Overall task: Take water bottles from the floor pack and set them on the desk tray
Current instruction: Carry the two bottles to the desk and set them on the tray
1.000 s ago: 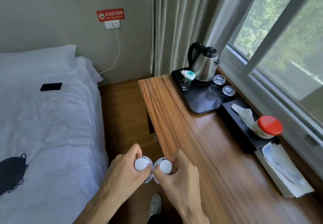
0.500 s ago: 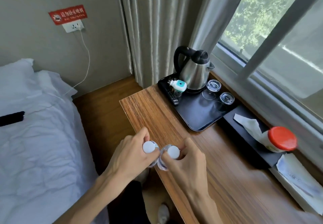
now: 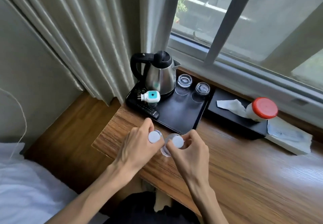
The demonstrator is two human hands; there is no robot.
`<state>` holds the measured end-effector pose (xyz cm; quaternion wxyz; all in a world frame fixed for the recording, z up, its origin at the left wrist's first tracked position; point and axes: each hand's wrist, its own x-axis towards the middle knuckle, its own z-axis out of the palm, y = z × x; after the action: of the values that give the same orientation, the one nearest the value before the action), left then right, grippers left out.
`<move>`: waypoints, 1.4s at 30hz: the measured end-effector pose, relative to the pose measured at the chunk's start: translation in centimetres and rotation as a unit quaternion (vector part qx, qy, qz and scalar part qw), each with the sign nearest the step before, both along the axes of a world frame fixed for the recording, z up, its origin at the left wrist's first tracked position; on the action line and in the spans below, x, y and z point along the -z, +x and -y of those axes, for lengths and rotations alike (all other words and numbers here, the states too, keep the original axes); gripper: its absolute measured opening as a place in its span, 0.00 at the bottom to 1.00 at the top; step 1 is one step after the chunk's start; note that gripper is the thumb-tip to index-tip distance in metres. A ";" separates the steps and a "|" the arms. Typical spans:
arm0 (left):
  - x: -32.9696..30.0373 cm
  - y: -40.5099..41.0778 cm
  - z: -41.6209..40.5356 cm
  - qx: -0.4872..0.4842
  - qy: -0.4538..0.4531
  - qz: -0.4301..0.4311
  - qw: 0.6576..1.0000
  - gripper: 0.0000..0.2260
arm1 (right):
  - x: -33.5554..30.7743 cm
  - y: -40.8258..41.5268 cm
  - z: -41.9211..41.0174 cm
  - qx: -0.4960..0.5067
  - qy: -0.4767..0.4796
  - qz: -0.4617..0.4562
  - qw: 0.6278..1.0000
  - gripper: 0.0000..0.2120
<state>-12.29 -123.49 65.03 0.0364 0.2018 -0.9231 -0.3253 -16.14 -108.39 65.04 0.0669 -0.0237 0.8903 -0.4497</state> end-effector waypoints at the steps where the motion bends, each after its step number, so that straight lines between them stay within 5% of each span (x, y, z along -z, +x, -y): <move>1: 0.1 -0.7 0.4 0.010 0.002 -0.005 1.000 0.15 | 0.0 -0.2 0.4 0.012 0.001 -0.003 1.000 0.15; 19: 1.0 -5.4 2.5 0.102 0.043 -0.082 0.990 0.13 | 0.8 -2.7 2.9 0.088 0.042 -0.014 0.995 0.19; 28: 0.2 -5.7 3.5 0.116 0.077 -0.027 0.990 0.16 | 1.4 -2.3 2.0 0.057 0.046 0.006 0.997 0.19; 33: -1.5 -5.6 4.2 0.144 0.002 -0.003 0.990 0.21 | 1.1 -2.1 1.1 0.030 0.037 0.005 0.999 0.24; 42: -5.9 -4.0 -0.9 0.165 0.037 -0.094 0.981 0.14 | -1.8 0.0 -5.1 0.058 -0.076 -0.016 0.995 0.16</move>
<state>-16.29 -122.58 70.92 0.0611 0.0169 -0.9236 -0.3780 -16.12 -103.34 66.89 0.0250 0.0159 0.8544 -0.5188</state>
